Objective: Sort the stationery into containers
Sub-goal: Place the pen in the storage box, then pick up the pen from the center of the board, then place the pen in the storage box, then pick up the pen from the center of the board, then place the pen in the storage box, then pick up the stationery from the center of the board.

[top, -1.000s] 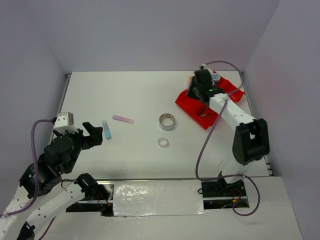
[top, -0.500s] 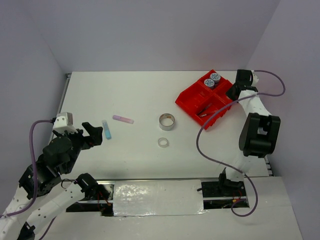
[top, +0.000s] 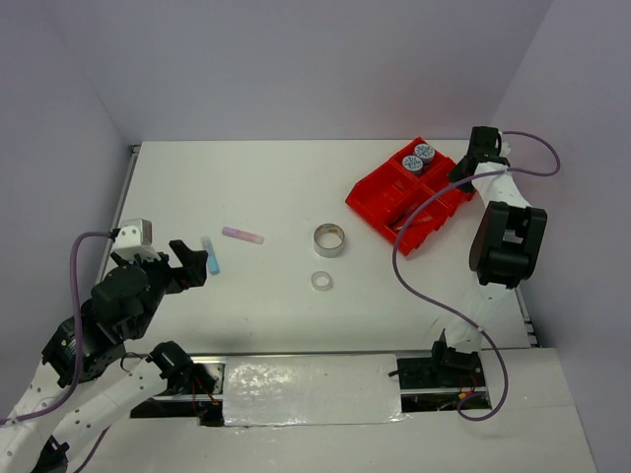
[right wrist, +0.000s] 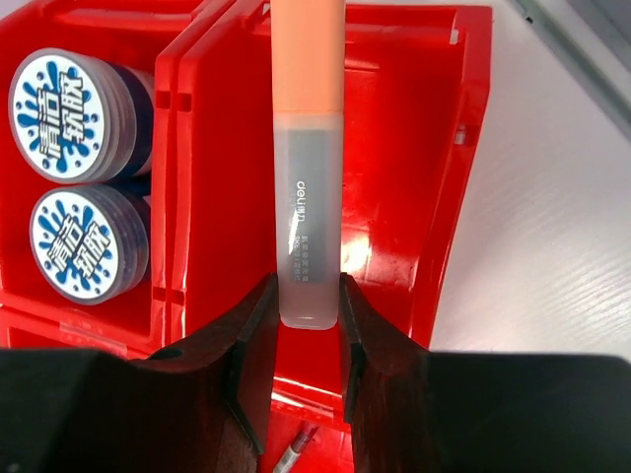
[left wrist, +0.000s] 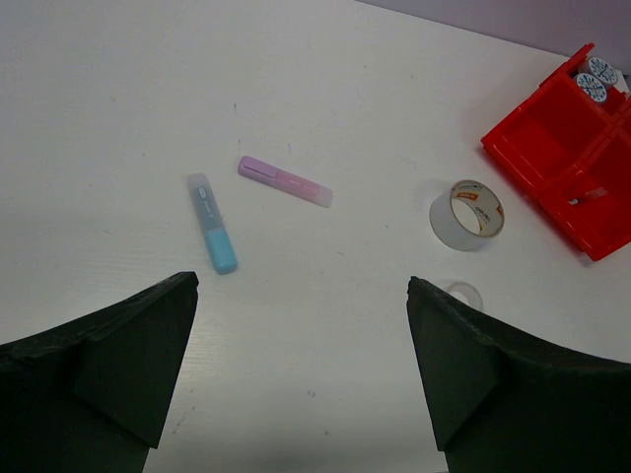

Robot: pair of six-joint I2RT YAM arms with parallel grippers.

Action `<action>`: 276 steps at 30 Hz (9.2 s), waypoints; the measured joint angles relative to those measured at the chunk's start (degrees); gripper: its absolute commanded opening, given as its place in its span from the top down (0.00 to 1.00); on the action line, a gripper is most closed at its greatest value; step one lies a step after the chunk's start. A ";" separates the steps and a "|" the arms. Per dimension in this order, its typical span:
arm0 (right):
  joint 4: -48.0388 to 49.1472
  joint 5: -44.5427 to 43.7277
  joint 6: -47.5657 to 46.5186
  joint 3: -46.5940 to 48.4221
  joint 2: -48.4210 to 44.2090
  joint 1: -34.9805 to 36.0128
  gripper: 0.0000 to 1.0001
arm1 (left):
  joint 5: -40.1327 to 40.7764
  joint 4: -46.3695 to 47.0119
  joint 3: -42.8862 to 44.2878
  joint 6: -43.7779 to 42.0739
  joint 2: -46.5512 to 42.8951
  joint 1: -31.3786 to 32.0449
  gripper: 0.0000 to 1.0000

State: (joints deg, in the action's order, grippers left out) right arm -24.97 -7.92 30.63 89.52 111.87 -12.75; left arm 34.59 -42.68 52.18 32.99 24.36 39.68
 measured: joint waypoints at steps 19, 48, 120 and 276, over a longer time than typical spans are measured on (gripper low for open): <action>-0.98 3.28 -1.86 0.02 -1.49 1.66 0.33 | -0.02 0.31 -0.04 0.00 0.02 0.00 0.01; -11.80 16.04 -41.40 37.03 31.54 62.64 0.24 | 5.70 -2.95 0.90 3.58 3.54 -1.95 0.01; 1.38 -4.00 -0.22 -0.09 -2.40 7.19 0.34 | 3.56 -2.08 0.87 3.87 7.39 -2.54 0.01; -0.48 -1.07 -17.94 -7.82 -1.75 53.96 0.44 | -4.63 -17.27 11.63 1.66 8.72 0.85 0.01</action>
State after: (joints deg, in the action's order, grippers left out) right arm -25.45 -8.99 12.69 81.69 110.13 41.21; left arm 29.95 -59.94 63.81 34.65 33.08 40.53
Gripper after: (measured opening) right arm 0.570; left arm 0.993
